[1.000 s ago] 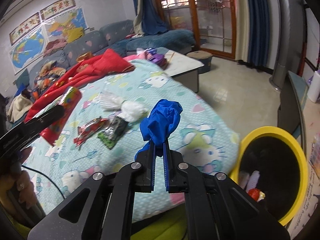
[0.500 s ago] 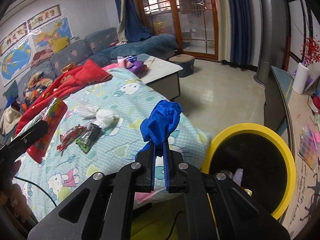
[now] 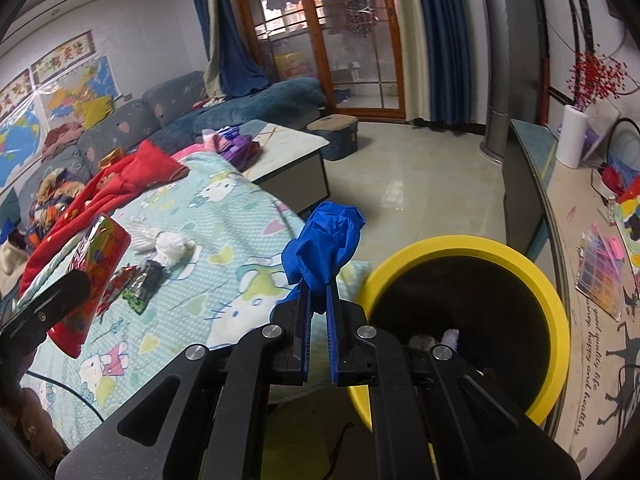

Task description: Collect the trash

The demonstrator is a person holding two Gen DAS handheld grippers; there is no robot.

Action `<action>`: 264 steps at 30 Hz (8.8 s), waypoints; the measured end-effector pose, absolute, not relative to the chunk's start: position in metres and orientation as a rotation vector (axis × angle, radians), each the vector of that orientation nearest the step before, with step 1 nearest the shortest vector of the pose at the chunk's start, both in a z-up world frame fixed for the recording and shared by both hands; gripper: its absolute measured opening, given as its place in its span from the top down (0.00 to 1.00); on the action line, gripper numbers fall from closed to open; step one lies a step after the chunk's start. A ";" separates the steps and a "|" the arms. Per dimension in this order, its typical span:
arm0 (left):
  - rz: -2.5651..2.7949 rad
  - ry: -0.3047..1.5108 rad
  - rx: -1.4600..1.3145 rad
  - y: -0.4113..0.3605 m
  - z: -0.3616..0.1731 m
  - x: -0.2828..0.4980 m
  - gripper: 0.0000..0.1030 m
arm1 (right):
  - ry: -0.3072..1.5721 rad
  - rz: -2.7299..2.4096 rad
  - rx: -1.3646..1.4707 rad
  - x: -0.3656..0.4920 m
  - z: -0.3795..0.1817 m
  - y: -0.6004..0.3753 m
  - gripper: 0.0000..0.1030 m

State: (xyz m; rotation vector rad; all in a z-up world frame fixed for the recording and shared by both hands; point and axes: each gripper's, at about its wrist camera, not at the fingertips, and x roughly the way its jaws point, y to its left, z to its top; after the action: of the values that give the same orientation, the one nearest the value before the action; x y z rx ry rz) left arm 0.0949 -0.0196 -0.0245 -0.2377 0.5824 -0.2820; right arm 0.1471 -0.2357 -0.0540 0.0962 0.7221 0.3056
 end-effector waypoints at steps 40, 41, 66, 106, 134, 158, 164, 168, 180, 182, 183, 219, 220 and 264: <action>-0.516 0.715 -0.032 -0.152 -0.064 0.154 0.75 | 0.795 0.049 0.247 0.145 -0.105 -0.349 0.93; -0.518 0.720 -0.026 -0.154 -0.066 0.155 0.75 | 0.799 0.045 0.250 0.146 -0.107 -0.351 0.93; -0.515 0.781 -0.044 -0.187 -0.082 0.193 0.31 | 0.827 -0.038 0.366 0.145 -0.121 -0.387 0.60; 0.091 0.453 -0.165 0.022 -0.014 0.122 0.11 | 0.652 0.431 0.100 0.123 -0.024 -0.187 0.37; 0.259 0.603 -0.375 0.189 -0.051 0.116 0.11 | 0.792 0.620 -0.047 0.154 -0.067 -0.034 0.37; 0.072 0.800 -0.479 0.192 -0.107 0.138 0.57 | 0.938 0.638 -0.037 0.180 -0.118 -0.001 0.62; 0.045 0.829 -0.456 0.185 -0.108 0.141 0.63 | 0.917 0.644 -0.076 0.171 -0.116 -0.002 0.69; 0.038 0.838 -0.449 0.183 -0.108 0.142 0.77 | 0.919 0.655 -0.077 0.168 -0.115 -0.005 0.73; 0.023 0.805 -0.430 0.178 -0.099 0.137 0.93 | 0.912 0.684 -0.085 0.159 -0.103 -0.015 0.79; 0.021 0.785 -0.443 0.179 -0.094 0.134 0.93 | 0.899 0.682 -0.080 0.159 -0.099 -0.021 0.79; 0.017 0.776 -0.445 0.178 -0.091 0.133 0.93 | 0.895 0.679 -0.077 0.160 -0.097 -0.024 0.79; -0.250 0.668 -0.346 0.057 -0.033 0.132 0.93 | 0.727 0.447 0.047 0.171 -0.044 -0.162 0.79; -0.256 0.668 -0.338 0.052 -0.034 0.132 0.93 | 0.726 0.434 0.052 0.172 -0.044 -0.168 0.79; -0.591 0.751 -0.053 -0.150 -0.070 0.153 0.93 | 0.896 0.051 0.289 0.168 -0.115 -0.351 0.79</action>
State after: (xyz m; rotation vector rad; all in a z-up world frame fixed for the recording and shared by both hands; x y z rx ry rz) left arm 0.1526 -0.1503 -0.0695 -0.0528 0.7512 -0.5910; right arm 0.1681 -0.3513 -0.1151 0.2894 0.8964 0.0513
